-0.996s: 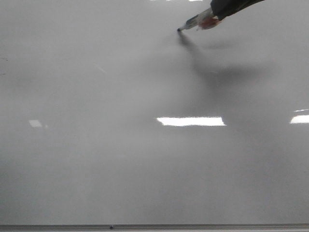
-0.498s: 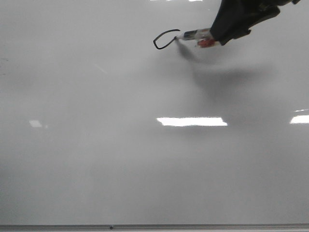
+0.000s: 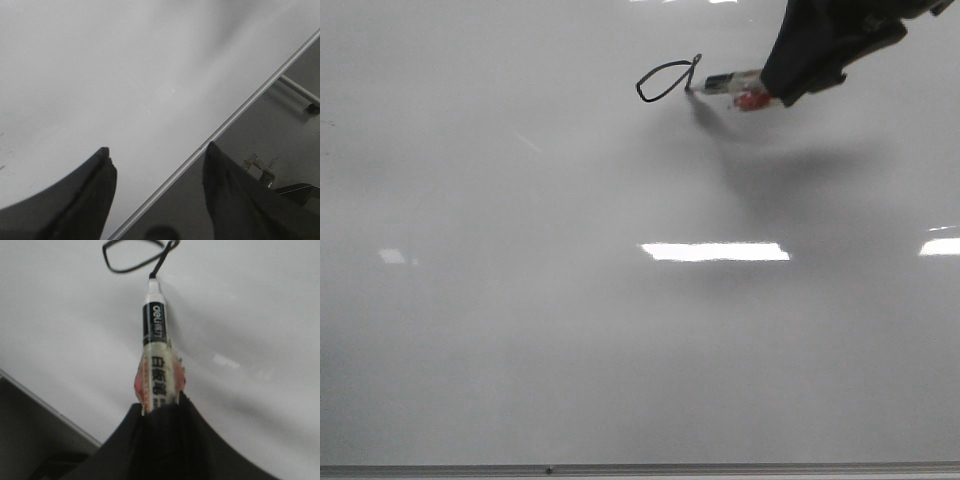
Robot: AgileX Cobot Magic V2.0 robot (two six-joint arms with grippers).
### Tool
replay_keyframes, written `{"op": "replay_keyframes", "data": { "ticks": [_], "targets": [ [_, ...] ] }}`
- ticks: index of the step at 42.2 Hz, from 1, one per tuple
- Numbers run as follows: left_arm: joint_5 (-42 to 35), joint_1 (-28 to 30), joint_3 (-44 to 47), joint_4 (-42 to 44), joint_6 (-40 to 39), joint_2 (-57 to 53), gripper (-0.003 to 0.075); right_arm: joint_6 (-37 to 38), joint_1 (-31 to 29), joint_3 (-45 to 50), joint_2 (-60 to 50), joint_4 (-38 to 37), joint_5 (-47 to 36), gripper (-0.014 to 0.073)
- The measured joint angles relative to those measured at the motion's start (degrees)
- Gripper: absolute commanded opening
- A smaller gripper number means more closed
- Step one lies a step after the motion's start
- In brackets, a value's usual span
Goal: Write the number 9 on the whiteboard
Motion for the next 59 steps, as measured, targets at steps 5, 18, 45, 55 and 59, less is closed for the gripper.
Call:
{"op": "replay_keyframes", "data": {
  "ticks": [5, 18, 45, 55, 59],
  "targets": [
    [0.00, 0.00, 0.00, -0.09, 0.00, 0.00, 0.0386, -1.61, 2.40, 3.77, 3.45, 0.00, 1.83, -0.0058],
    [-0.35, 0.00, 0.00, -0.42, 1.00, 0.00, 0.0386, -3.91, 6.16, 6.26, -0.89, -0.27, 4.34, -0.0058],
    [1.50, -22.32, -8.16, -14.96, 23.44, 15.29, 0.0513, -30.12, 10.87, 6.26, -21.40, 8.32, 31.60, -0.0058],
    [1.50, -27.25, -11.69, -15.32, 23.54, 22.97, 0.0499, -30.58, 10.87, 6.26, -21.40, 8.45, 31.58, -0.0058],
    [1.21, -27.41, -12.14, -15.57, 23.75, 24.60, 0.0405, -30.58, 10.87, 6.26, -21.40, 8.45, 31.58, -0.0058]
  ]
}}
